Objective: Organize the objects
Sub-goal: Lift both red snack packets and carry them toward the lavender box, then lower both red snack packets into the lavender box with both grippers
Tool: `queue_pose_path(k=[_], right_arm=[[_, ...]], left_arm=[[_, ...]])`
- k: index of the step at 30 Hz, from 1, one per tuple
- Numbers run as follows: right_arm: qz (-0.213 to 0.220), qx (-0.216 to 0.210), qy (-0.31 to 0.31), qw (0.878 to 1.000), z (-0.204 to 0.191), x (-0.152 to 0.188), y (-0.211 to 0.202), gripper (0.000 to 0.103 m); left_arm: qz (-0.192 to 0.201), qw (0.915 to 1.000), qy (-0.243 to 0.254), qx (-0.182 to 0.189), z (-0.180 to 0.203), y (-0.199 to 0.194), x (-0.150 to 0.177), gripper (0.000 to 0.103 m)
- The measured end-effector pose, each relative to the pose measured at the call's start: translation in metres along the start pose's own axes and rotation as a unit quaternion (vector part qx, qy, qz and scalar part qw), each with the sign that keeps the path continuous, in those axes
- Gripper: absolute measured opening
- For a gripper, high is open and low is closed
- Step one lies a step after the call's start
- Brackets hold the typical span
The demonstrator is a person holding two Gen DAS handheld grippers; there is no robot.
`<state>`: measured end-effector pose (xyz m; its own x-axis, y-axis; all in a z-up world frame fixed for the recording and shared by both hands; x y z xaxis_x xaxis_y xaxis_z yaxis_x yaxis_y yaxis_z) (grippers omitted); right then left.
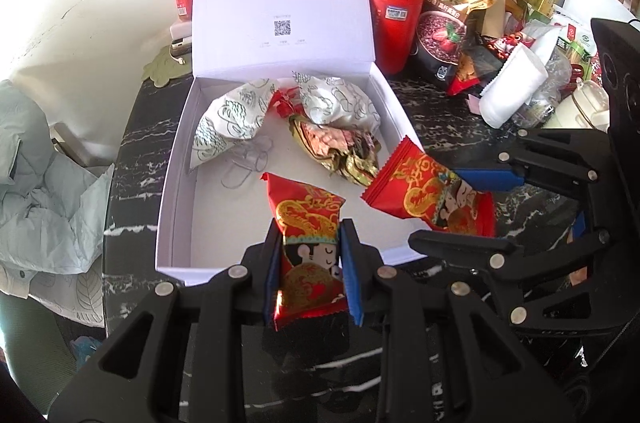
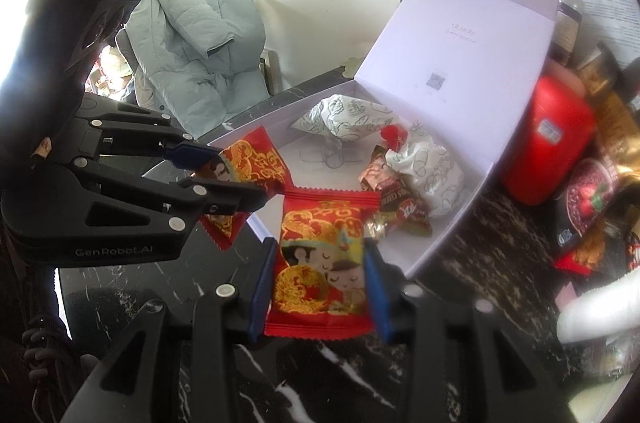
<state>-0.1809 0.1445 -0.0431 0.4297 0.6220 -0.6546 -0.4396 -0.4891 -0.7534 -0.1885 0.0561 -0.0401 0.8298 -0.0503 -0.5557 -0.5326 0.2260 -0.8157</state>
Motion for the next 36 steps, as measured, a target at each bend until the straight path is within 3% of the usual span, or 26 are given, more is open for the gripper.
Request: queue_pose_path(k=[21,36], right_arm=[[-0.021,-0.029,-0.001,0.999,0.027,-0.021,0.060,0.042],[-0.044,-0.039,-0.008,0.998,0.016,-0.019,0.071,0.042]], left_arm=[[-0.028,0.9996,0.002,0.008,-0.021,0.057,-0.027,0.025],[-0.049,0.9988,-0.003,0.004,-0.033,0.077,-0.025,0.025]])
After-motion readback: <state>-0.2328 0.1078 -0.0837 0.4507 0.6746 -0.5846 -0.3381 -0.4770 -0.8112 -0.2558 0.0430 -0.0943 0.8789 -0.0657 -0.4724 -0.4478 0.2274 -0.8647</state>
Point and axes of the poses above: each gripper's, at about its wrist camera, not at the fingertips, and y roughly the way its jaws point, z to its right, x to its underside, the point moved 4 cm from there along y, roughly the way its jaws point, and after that the axes turned 10 degrees about -y, right-handed, at the moved point
